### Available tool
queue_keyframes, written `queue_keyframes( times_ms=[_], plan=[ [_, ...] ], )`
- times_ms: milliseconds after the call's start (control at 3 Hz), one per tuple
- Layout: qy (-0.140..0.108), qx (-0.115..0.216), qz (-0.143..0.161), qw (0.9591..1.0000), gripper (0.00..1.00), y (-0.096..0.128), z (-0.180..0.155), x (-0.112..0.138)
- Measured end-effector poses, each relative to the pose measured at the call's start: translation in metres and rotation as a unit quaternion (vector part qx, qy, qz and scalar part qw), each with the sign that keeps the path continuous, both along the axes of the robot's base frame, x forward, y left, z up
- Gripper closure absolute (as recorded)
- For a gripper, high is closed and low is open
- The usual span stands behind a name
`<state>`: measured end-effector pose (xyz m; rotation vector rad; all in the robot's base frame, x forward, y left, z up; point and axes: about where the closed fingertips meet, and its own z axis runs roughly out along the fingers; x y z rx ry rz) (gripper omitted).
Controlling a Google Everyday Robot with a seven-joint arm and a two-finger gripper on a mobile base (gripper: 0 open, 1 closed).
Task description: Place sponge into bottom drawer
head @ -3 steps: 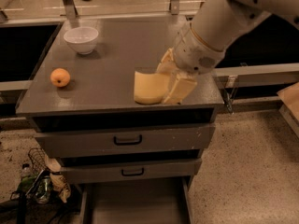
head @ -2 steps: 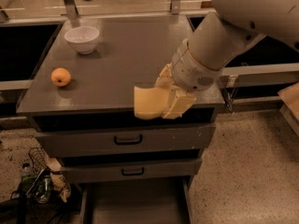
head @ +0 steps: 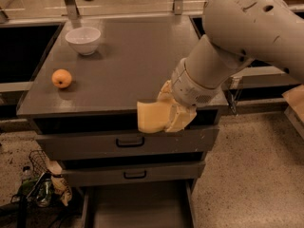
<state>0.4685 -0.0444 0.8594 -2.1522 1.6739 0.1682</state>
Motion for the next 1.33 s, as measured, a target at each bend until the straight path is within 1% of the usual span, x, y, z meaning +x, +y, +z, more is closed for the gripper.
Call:
queue_keyframes(
  times_ms=[333, 667, 1000, 1333],
  plan=[
    [-0.008, 0.002, -0.015, 0.9999, 1.00, -0.001, 0.001, 0.001],
    [-0.023, 0.015, -0.038, 0.9989, 1.00, 0.000, -0.002, -0.014],
    [-0.030, 0.030, -0.066, 0.9969, 1.00, -0.001, -0.024, -0.035],
    [-0.022, 0.036, -0.082, 0.9958, 1.00, 0.000, -0.048, -0.051]
  ],
)
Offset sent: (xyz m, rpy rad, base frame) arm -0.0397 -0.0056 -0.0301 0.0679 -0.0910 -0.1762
